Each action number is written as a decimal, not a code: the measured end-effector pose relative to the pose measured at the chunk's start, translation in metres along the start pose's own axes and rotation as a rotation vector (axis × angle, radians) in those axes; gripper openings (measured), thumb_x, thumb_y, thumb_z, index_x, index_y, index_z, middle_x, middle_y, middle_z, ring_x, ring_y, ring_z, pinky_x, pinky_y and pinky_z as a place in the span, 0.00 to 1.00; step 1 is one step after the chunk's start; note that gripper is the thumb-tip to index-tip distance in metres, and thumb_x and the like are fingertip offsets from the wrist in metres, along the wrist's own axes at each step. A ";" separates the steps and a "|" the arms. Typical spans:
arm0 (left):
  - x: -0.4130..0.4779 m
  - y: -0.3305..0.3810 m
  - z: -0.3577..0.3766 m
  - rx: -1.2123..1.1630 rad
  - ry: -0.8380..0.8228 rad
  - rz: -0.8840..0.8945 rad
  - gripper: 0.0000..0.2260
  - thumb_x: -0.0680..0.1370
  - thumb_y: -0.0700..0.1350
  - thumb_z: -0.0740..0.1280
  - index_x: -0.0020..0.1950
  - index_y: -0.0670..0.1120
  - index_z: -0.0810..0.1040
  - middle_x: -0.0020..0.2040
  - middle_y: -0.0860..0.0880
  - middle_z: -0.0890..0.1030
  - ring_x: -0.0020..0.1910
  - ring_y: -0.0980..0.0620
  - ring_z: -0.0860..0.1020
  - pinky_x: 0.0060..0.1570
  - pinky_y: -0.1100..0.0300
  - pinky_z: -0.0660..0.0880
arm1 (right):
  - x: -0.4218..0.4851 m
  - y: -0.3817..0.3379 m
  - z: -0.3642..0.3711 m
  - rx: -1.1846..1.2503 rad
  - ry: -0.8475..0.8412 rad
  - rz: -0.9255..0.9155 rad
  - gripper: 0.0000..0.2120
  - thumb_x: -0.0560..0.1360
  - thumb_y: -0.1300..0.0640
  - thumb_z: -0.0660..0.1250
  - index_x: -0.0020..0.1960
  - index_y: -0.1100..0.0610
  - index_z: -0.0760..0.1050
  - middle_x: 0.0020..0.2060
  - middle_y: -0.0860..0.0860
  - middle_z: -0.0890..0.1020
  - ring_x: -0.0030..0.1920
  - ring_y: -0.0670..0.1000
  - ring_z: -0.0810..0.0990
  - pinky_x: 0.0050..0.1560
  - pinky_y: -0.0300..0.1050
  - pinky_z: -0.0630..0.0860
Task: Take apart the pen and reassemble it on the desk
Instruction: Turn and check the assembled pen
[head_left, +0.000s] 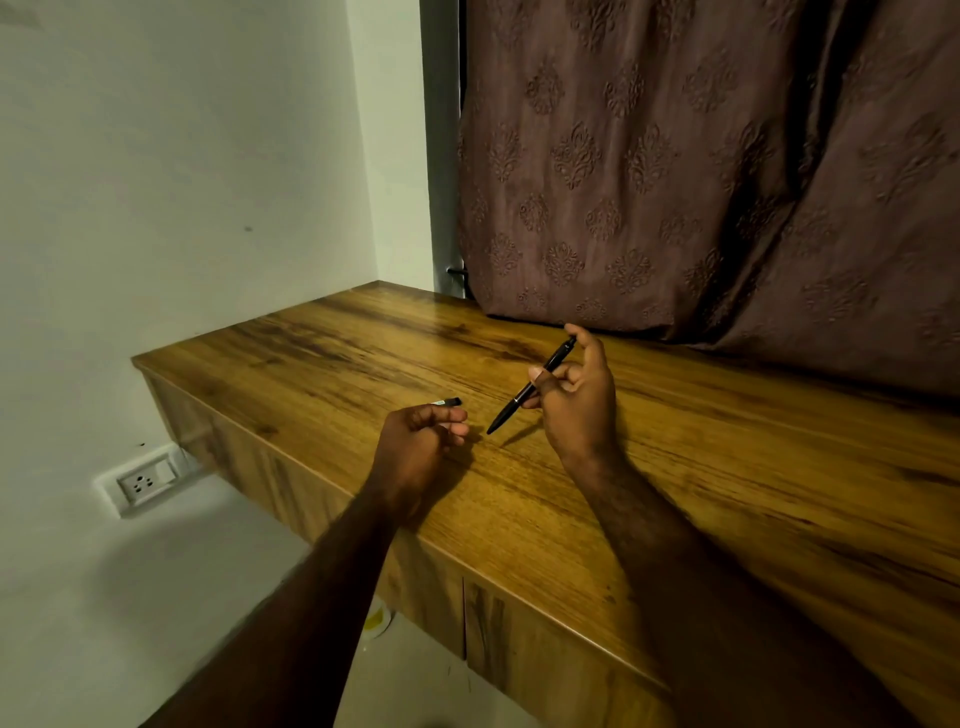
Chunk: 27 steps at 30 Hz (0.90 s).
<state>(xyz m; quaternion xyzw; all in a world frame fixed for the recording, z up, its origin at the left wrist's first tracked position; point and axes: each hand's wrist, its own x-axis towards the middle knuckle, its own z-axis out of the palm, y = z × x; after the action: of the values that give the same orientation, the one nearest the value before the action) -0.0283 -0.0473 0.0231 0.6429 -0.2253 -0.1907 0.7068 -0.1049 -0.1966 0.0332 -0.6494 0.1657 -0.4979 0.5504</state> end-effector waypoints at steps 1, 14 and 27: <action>-0.001 0.001 0.001 -0.013 -0.003 -0.004 0.09 0.75 0.29 0.63 0.45 0.38 0.81 0.34 0.46 0.83 0.30 0.59 0.81 0.30 0.69 0.75 | 0.000 0.000 0.000 0.012 0.006 0.008 0.30 0.75 0.66 0.68 0.73 0.52 0.61 0.43 0.60 0.81 0.39 0.54 0.84 0.32 0.38 0.79; -0.005 0.005 0.004 -0.135 -0.041 -0.067 0.09 0.76 0.28 0.59 0.45 0.35 0.78 0.29 0.48 0.83 0.27 0.56 0.80 0.27 0.67 0.76 | 0.003 0.003 -0.001 0.054 0.005 0.032 0.36 0.75 0.67 0.67 0.76 0.48 0.56 0.43 0.57 0.81 0.41 0.51 0.84 0.36 0.39 0.80; 0.000 0.002 0.003 -0.070 -0.082 -0.043 0.12 0.76 0.26 0.58 0.44 0.36 0.79 0.29 0.49 0.83 0.27 0.61 0.79 0.29 0.71 0.76 | 0.009 0.009 -0.008 0.146 0.113 0.110 0.29 0.74 0.66 0.68 0.71 0.52 0.64 0.39 0.53 0.82 0.32 0.46 0.84 0.36 0.45 0.82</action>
<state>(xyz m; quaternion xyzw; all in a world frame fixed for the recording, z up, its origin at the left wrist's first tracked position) -0.0301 -0.0499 0.0248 0.6143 -0.2333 -0.2399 0.7146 -0.1040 -0.2109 0.0289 -0.5686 0.1950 -0.5136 0.6123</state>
